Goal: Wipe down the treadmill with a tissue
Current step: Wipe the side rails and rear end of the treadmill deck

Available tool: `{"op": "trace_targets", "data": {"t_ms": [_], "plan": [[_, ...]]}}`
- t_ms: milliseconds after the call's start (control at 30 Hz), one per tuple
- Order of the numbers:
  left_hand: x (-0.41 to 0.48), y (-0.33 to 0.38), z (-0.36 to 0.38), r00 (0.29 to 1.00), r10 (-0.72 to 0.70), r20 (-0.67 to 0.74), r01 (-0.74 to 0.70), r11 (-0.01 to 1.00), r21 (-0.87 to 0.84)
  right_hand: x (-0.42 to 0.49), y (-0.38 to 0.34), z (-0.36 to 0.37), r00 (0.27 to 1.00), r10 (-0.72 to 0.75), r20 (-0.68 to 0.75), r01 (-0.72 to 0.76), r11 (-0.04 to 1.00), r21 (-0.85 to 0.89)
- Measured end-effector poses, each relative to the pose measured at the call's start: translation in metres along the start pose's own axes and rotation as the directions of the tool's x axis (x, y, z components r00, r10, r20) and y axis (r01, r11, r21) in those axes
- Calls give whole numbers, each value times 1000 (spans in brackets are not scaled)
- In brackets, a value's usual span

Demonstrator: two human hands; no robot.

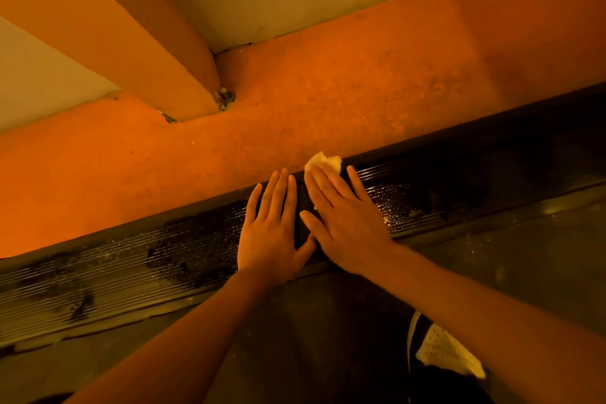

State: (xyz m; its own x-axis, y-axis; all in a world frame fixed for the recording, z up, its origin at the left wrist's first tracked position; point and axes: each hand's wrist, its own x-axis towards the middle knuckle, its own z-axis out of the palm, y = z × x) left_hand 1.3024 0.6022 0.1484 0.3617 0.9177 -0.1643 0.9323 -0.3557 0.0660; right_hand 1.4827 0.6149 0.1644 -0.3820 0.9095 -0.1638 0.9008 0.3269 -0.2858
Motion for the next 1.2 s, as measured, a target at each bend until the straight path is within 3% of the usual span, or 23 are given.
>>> {"op": "trace_targets", "data": {"t_ms": [100, 267, 367, 433, 567, 633, 700, 867, 967, 1100, 1200], "plan": [[0, 0, -1, 1000, -1, -10, 1, 1000, -7, -7, 34, -9, 1000, -13, 29, 13, 1000, -25], [0, 0, -1, 1000, -9, 11, 9, 1000, 23, -31, 146, -35, 933, 357, -51, -358, 934, -8], [0, 0, -1, 1000, -12, 9, 11, 1000, 23, -27, 147, -42, 873, 484, -60, -484, 875, 15], [0, 0, -1, 1000, -17, 12, 16, 1000, 24, -18, 111, -34, 897, 436, -68, -436, 900, 11], [0, 1, 0, 1000, -14, 5, 14, 1000, 8, -6, 19, -4, 991, 130, -6, -130, 991, 8], [0, 0, 1, 1000, -9, 0, 9, 1000, 8, -9, 9, 1, 1000, 20, 24, -20, 999, -27], [0, 0, 0, 1000, -12, 0, 12, 1000, 12, -17, 34, -4, 1000, 10, 11, -9, 998, -61], [0, 1, 0, 1000, -15, -1, 15, 1000, 16, -55, 133, -27, 925, 376, -56, -379, 924, -51], [0, 0, 0, 1000, -14, -6, 14, 1000, 13, -47, 123, -31, 861, 504, -65, -504, 864, 16], [0, 0, 0, 1000, -9, -20, 10, 1000, 2, -24, 36, -6, 970, 240, -24, -239, 970, 31], [-1, 0, 1, 1000, 5, -23, -5, 1000, -5, -23, -3, 6, 999, 27, 40, -28, 1000, 6]]}}
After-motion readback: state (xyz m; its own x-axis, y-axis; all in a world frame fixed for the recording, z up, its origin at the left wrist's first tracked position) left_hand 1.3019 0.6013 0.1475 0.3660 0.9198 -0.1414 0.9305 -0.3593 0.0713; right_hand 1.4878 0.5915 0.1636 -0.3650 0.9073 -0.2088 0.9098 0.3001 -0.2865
